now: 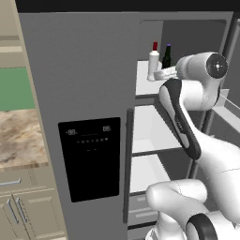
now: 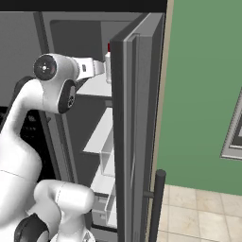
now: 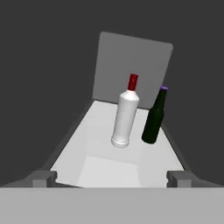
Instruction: Place the beer and liquor on the top shelf of the fridge to keep them out of children's reach, and place the kiwi on lower shelves for easy access.
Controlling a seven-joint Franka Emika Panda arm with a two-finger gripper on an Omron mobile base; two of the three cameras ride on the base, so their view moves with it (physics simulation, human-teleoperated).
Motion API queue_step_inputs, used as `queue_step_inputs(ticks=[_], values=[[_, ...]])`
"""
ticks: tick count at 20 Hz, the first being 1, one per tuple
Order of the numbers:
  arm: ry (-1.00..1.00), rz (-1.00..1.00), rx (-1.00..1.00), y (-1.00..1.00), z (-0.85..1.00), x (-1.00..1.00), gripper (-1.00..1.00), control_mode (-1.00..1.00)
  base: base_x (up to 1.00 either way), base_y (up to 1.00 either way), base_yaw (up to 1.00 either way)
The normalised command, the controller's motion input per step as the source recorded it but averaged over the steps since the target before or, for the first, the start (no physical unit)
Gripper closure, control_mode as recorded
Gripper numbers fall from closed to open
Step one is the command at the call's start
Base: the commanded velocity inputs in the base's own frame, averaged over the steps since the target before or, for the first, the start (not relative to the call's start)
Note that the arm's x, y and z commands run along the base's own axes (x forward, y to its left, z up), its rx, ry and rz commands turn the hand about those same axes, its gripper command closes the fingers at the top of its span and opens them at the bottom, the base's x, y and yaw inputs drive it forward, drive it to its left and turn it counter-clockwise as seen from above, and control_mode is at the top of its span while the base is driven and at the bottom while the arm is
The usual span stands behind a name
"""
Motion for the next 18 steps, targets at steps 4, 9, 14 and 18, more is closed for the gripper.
queue_step_inputs(ticks=[4, 9, 14, 18], values=[[0.05, -0.11, 0.0, 0.02, 0.0, -0.94, -1.0, -1.0, 0.0, 0.0, 0.0], [0.04, -0.05, 0.0, 0.0, 0.0, -0.73, -1.0, -1.0, 0.0, 0.0, 0.0], [0.04, 0.0, 0.0, 0.0, -0.01, -0.68, -1.0, -1.0, 0.0, 0.0, 0.0], [0.04, 0.0, 0.0, 0.0, -0.02, -0.6, -1.0, -1.0, 0.0, 0.0, 0.0]])
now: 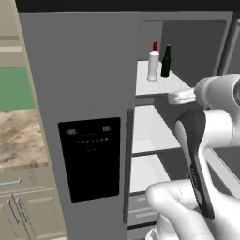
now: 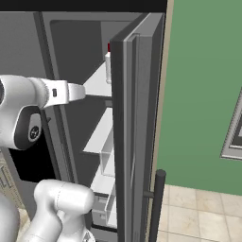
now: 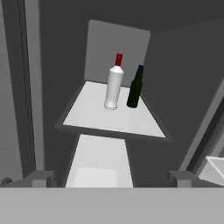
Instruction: Place the beer and liquor on the top shelf of the fridge to keep them out of children's reach, and place the kiwi on lower shelves for easy access.
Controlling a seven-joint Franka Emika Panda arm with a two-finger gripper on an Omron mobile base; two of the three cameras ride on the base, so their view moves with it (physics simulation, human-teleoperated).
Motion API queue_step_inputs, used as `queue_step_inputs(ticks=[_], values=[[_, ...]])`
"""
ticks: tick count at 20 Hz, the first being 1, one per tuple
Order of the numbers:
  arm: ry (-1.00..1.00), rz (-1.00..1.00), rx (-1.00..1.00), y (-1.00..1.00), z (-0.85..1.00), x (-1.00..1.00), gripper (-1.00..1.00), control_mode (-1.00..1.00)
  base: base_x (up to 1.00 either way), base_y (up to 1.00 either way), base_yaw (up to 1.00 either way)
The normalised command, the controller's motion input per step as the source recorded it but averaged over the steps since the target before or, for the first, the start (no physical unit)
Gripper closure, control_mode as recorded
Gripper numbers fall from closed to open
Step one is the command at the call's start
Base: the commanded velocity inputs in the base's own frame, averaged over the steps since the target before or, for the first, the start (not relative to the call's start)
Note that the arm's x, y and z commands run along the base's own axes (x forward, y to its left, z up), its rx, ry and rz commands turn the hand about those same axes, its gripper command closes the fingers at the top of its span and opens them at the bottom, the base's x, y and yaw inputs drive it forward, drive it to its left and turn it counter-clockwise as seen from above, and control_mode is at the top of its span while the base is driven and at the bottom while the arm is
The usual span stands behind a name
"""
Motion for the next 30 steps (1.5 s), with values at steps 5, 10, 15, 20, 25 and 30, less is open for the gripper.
queue_step_inputs(ticks=[5, 10, 15, 20, 25, 30], values=[[0.02, 0.0, 0.0, 0.03, -0.04, -0.43, -1.0, 1.0, -0.13, 0.03, 0.0], [0.0, 0.0, 0.0, 0.0, 0.0, 0.0, -1.0, 1.0, -0.67, 0.41, 0.02], [0.0, 0.0, 0.0, 0.0, 0.0, 0.0, -1.0, 1.0, -0.48, 0.86, 0.13], [0.0, 0.0, 0.0, 0.0, 0.0, 0.0, -1.0, 1.0, -0.16, 1.0, 0.33], [0.0, 0.0, 0.0, 0.0, 0.0, 0.0, -1.0, 1.0, 0.02, 1.0, 0.36], [0.0, 0.0, 0.0, 0.0, 0.0, 0.0, -1.0, 1.0, 0.35, 0.91, 0.3]])
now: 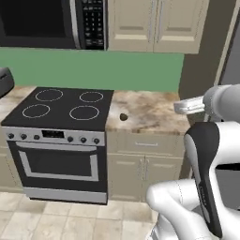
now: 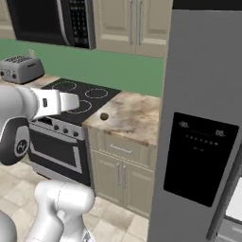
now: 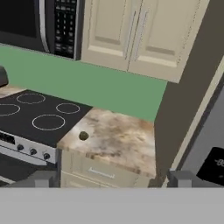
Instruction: Place the beer and liquor on the top shelf of the fridge to keep them out of children's reach, and place the kiwi on lower shelves for easy access.
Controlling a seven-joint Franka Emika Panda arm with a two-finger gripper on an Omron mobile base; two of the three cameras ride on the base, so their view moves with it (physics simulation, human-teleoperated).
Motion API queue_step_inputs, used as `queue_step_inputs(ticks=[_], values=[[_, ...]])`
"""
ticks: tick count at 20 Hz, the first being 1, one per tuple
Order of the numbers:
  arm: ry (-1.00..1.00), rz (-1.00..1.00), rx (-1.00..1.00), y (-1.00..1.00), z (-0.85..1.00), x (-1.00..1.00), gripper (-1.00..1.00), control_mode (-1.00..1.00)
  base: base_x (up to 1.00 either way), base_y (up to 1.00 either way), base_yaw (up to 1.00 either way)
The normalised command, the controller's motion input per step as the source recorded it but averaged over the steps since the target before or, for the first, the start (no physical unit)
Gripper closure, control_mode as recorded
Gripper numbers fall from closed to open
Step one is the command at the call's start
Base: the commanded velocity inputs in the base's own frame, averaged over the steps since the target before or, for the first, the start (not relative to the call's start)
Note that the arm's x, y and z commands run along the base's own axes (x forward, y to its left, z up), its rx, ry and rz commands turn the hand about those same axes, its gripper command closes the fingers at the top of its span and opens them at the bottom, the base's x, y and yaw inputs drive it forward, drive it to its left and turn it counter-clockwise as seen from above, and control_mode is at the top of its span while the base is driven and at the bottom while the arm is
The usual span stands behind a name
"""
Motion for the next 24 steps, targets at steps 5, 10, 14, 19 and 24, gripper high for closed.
queue_step_inputs(ticks=[5, 10, 14, 19, 24], values=[[0.0, 0.0, 0.0, 0.0, 0.0, 0.0, -1.0, 1.0, 0.7, 0.35, 0.09], [0.0, 0.0, 0.0, 0.0, 0.0, 0.0, -1.0, 1.0, 0.84, 0.02, -0.04], [0.0, 0.0, 0.0, 0.0, 0.0, 0.0, -1.0, 1.0, 0.75, 0.06, -0.14], [0.0, 0.0, 0.0, 0.0, 0.0, 0.0, -1.0, 1.0, 0.65, 0.27, -0.19], [0.0, 0.0, 0.0, 0.0, 0.0, 0.0, -1.0, 1.0, 0.25, 0.46, -0.2]])
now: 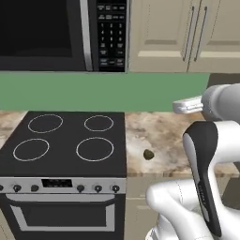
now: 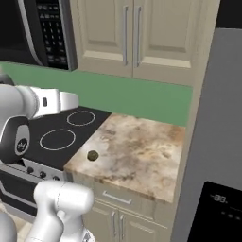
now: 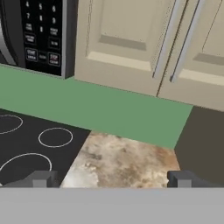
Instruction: Place the beer and liquor on the top shelf of the fridge to keep them out of children's reach, and place the kiwi on lower shelves for easy access.
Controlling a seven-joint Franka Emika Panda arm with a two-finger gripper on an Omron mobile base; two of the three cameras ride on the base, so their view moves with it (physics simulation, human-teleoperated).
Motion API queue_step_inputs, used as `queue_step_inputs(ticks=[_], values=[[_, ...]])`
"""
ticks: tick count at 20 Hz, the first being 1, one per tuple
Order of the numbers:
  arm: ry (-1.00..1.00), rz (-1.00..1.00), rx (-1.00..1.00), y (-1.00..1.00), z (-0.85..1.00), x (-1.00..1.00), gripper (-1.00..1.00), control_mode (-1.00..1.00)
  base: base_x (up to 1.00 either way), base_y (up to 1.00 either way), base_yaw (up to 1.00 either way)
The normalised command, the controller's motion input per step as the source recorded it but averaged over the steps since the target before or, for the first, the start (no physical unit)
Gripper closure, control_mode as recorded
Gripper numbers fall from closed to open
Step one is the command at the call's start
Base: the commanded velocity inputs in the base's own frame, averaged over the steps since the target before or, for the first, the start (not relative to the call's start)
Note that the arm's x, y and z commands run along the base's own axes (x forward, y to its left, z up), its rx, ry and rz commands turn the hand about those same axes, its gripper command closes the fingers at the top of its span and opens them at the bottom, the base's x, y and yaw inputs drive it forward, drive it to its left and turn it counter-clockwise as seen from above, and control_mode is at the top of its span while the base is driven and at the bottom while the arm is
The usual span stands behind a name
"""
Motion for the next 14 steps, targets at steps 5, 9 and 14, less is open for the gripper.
queue_step_inputs(ticks=[5, 9, 14], values=[[0.0, 0.0, 0.0, 0.0, 0.0, 0.0, -1.0, 1.0, 0.08, 0.58, -0.27], [0.0, 0.0, 0.0, 0.0, 0.0, 0.0, -1.0, 1.0, 0.12, 0.46, -0.3], [0.0, -0.11, 0.0, 0.0, -0.18, 0.08, -1.0, -1.0, 0.09, 0.14, -0.18]])
